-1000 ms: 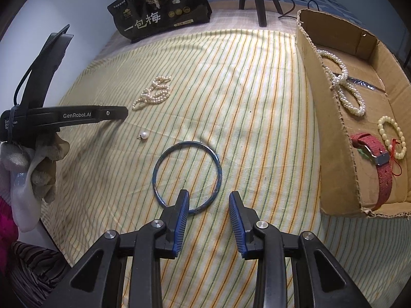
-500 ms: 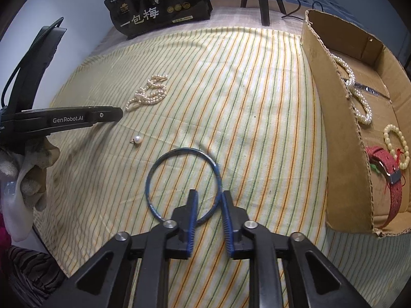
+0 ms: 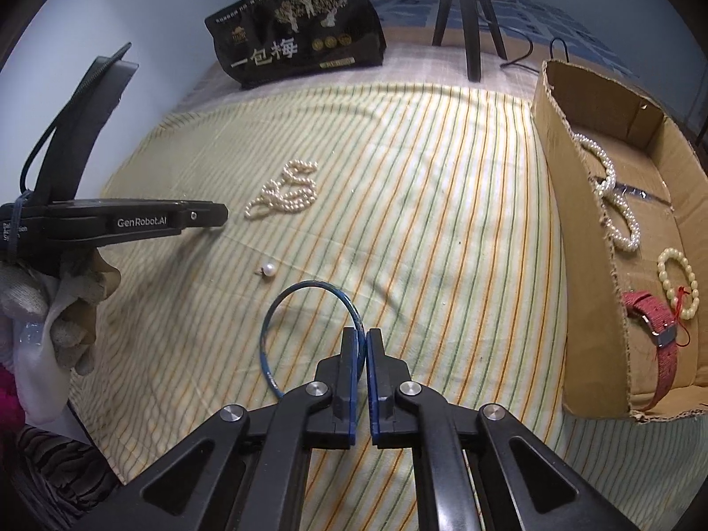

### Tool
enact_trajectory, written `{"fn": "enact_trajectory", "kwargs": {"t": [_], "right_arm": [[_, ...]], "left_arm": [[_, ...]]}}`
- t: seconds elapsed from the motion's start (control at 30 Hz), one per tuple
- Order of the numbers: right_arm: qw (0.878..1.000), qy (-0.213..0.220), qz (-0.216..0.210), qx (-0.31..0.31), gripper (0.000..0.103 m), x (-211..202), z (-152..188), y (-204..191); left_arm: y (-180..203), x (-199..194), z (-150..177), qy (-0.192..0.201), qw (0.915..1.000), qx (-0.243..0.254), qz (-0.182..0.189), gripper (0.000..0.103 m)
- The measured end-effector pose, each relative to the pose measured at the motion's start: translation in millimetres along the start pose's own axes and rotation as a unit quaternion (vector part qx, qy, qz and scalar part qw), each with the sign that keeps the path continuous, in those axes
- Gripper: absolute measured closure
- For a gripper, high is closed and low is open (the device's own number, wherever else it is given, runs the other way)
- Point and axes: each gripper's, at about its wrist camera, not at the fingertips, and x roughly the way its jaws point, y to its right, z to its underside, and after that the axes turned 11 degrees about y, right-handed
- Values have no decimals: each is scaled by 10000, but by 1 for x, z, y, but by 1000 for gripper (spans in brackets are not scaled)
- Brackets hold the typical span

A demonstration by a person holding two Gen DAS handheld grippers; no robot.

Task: Organize jewelry
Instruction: 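Close the left tool on the pearl earring while the right tool grasps the blue bangle rim, then carry the earring and bangle into the cardboard box and open both tools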

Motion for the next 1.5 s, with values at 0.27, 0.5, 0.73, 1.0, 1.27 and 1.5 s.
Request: {"fn": "enact_trajectory", "kwargs": {"t": [0.27, 0.5, 0.73, 1.0, 1.27, 1.5], "right_arm": [[9992, 356, 17, -189, 103, -26, -8, -8], [9974, 683, -7, -232, 103, -49, -18, -10], [9952, 956, -23, -220, 103, -72, -26, -8], [9916, 1277, 114, -176, 103, -101, -35, 9], [9875, 1530, 370, 124, 103, -130, -40, 49], [9831, 1661, 655, 406, 103, -149, -39, 86]], "left_arm": [[-2, -21, -5, 209, 9996, -100, 159, 94], [7, -44, -8, 432, 9986, -72, 300, 94], [30, -57, -7, 590, 9973, 20, 445, 94], [61, -74, -12, 772, 9940, 101, 763, 94], [101, -85, -20, 975, 9896, 315, 1015, 94], [135, -87, -26, 1073, 9858, 447, 1208, 94]]}}
